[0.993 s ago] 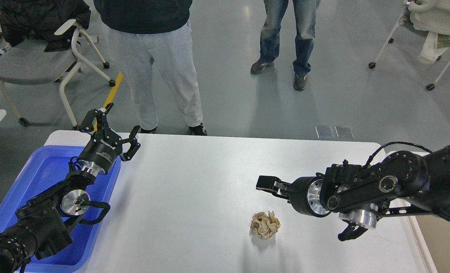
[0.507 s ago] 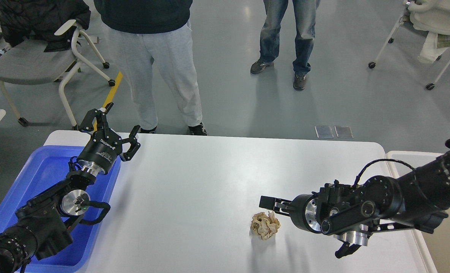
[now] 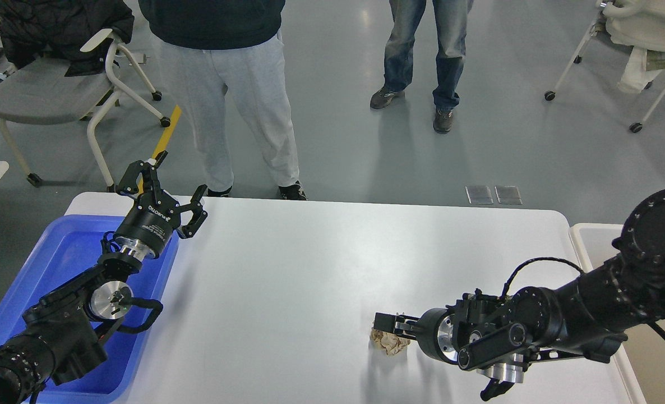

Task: Tidy desktop
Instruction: 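Lower the right gripper around the paper ball and close it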

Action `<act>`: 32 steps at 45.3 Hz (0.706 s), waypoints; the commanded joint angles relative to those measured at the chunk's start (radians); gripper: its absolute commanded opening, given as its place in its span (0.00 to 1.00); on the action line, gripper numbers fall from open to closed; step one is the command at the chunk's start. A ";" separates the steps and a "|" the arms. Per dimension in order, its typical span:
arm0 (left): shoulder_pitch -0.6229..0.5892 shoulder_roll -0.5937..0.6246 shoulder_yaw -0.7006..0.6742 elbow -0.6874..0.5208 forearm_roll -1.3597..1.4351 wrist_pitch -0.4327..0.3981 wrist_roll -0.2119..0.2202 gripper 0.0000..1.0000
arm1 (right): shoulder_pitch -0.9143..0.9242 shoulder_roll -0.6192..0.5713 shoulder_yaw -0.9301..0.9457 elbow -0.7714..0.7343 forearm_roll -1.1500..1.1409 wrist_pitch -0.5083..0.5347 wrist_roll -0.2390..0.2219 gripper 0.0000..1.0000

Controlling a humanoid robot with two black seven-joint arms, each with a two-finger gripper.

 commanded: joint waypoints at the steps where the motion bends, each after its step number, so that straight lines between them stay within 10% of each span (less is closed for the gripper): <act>1: 0.000 0.000 0.000 0.000 -0.001 0.000 0.000 1.00 | -0.027 0.028 0.005 -0.042 -0.003 0.000 0.000 1.00; 32: 0.000 0.000 0.000 0.000 0.001 0.000 0.000 1.00 | -0.112 0.083 0.044 -0.151 -0.014 0.000 0.000 1.00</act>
